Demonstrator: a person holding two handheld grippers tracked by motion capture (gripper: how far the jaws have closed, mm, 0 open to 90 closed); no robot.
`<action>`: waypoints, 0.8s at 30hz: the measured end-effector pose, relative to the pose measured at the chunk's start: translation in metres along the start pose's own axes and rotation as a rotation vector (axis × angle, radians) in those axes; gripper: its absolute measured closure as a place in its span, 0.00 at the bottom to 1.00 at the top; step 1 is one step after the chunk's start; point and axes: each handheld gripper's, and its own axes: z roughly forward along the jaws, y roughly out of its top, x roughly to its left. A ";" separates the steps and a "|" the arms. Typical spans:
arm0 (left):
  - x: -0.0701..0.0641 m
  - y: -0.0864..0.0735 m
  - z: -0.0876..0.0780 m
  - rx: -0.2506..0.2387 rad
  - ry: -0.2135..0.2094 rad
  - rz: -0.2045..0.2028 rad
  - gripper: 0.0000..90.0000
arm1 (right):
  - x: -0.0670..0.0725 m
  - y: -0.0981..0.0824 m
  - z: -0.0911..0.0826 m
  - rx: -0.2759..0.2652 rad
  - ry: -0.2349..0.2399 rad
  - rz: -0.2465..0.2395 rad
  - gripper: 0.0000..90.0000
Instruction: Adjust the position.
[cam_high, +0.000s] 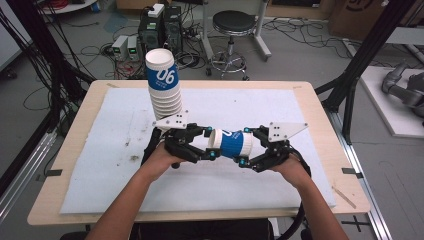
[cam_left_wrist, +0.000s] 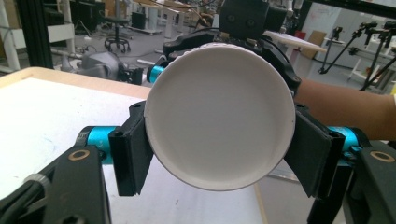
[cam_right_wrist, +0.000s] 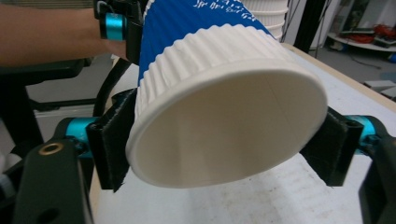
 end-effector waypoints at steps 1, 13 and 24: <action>0.000 0.000 0.000 0.006 0.001 0.000 0.34 | 0.000 0.000 0.000 0.007 -0.001 -0.003 0.25; -0.011 0.007 0.000 0.176 0.116 0.097 0.25 | -0.002 0.011 -0.002 0.149 0.002 -0.078 0.28; -0.008 0.000 0.000 0.159 0.049 0.074 0.33 | -0.003 0.014 -0.002 0.111 0.041 0.012 0.19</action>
